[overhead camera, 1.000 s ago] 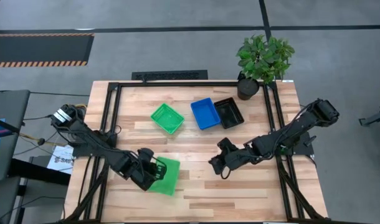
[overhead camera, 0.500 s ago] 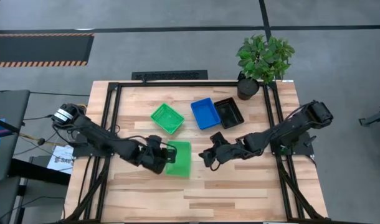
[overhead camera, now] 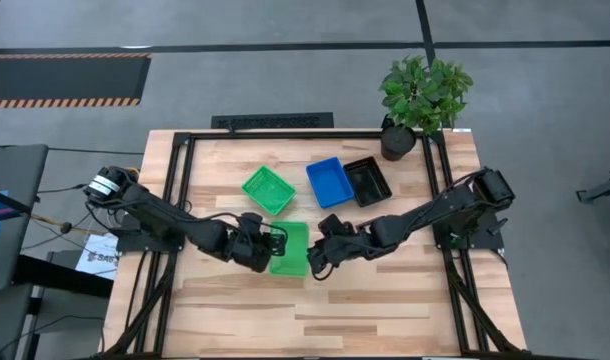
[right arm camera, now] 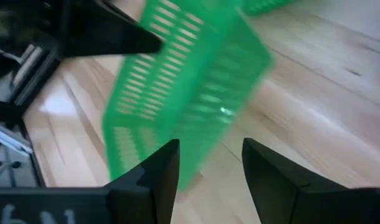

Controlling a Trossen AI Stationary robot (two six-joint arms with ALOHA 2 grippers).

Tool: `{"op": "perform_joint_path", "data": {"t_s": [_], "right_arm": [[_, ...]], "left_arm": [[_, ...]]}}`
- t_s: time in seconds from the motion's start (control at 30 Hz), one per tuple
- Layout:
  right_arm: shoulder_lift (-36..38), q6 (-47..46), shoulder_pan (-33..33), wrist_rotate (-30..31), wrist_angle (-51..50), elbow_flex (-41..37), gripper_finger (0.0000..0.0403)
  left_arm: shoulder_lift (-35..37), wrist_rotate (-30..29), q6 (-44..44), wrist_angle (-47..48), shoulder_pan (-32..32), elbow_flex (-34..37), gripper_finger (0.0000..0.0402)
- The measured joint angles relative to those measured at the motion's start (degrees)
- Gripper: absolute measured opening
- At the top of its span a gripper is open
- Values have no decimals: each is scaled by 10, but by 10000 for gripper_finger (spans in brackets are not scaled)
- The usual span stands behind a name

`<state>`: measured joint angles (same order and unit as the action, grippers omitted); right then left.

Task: Stack baskets by color
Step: Stack the bottom green bin on top of the top green bins

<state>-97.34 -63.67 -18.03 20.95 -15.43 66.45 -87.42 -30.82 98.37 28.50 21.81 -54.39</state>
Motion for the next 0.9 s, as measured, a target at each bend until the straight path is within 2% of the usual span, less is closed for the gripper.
{"op": "perform_joint_path", "data": {"t_s": [0.53, 0.73, 0.9], "right_arm": [[19, 10, 4, 12, -17, 13, 183], [4, 15, 6, -35, 5, 12, 196], [7, -36, 6, -41, -6, 12, 206]], "left_arm": [[0, -18, -1, -12, -1, 0, 0], [0, -20, -3, -11, -1, 0, 0], [0, -23, -3, -13, -1, 0, 0]]}}
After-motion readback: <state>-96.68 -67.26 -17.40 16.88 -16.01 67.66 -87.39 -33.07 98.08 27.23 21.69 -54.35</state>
